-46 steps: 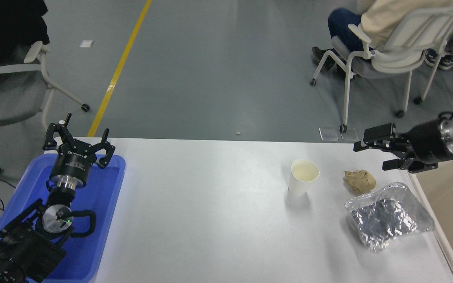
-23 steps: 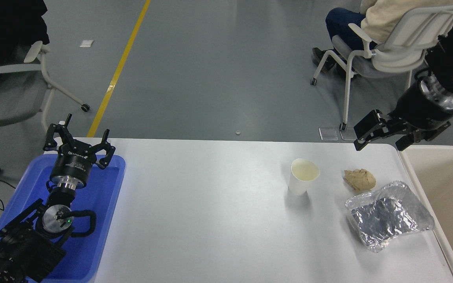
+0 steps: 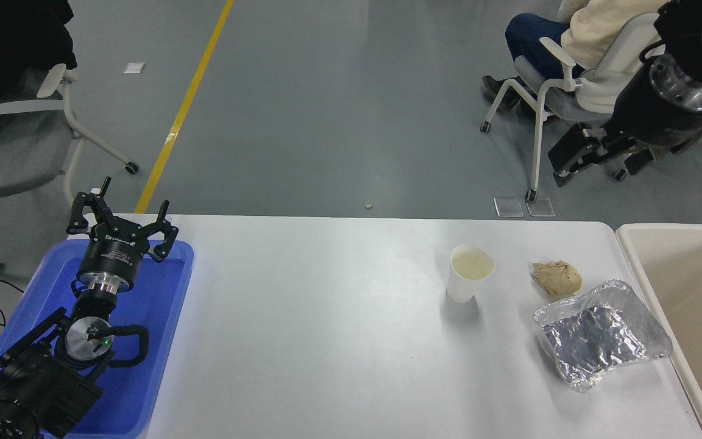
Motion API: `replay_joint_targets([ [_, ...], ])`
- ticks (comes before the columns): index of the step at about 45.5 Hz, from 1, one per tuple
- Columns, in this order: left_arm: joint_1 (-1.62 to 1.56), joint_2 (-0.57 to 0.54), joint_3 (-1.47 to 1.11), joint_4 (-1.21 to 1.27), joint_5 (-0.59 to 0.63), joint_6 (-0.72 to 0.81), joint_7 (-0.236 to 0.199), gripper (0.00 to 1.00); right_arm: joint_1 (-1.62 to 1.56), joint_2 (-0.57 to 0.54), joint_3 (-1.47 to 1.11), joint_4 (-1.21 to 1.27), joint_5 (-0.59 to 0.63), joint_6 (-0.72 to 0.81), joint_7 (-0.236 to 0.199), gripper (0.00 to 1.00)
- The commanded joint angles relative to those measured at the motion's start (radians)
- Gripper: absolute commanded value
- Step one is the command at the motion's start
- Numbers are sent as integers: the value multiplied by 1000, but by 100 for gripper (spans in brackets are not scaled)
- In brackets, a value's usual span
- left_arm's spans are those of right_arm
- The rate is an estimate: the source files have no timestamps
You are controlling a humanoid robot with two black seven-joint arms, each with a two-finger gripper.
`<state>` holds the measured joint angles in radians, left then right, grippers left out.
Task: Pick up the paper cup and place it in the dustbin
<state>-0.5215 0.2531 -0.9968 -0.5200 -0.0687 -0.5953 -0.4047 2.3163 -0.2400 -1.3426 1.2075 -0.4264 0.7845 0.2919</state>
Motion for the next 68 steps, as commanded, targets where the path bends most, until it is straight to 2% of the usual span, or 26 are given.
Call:
replay_joint_targets([
  [1,0,0,0,-2,0,-1,0,100,-61,25,80,-12,23,1,-5,100],
  [7,0,0,0,0,0,-3,1,100,-133,28,106,-23,29,1,-7,100],
  [23,0,0,0,0,1,-6,1,100,-362,42,60,-42,129,-462,-39,100],
  [28,0,0,1,0,1,-6,1,100,-460,79,63,-63,166,-522,-86,100],
  [33,0,0,1,-2,1,-6,1,100,-557,117,76,-129,230,-531,-163,100],
  [34,0,0,1,0,1,-8,1,100,-589,119,80,-147,260,-533,-189,100],
  [37,0,0,1,-2,1,-8,1,100,-620,128,77,-161,300,-533,-212,100],
  [45,0,0,1,0,1,-8,1,100,-716,176,77,-221,317,-542,-215,100],
  [58,0,0,0,0,1,-8,1,100,-810,185,95,-321,316,-551,-215,100],
  [68,0,0,0,0,1,-8,1,100,-845,185,97,-344,316,-630,-215,100],
])
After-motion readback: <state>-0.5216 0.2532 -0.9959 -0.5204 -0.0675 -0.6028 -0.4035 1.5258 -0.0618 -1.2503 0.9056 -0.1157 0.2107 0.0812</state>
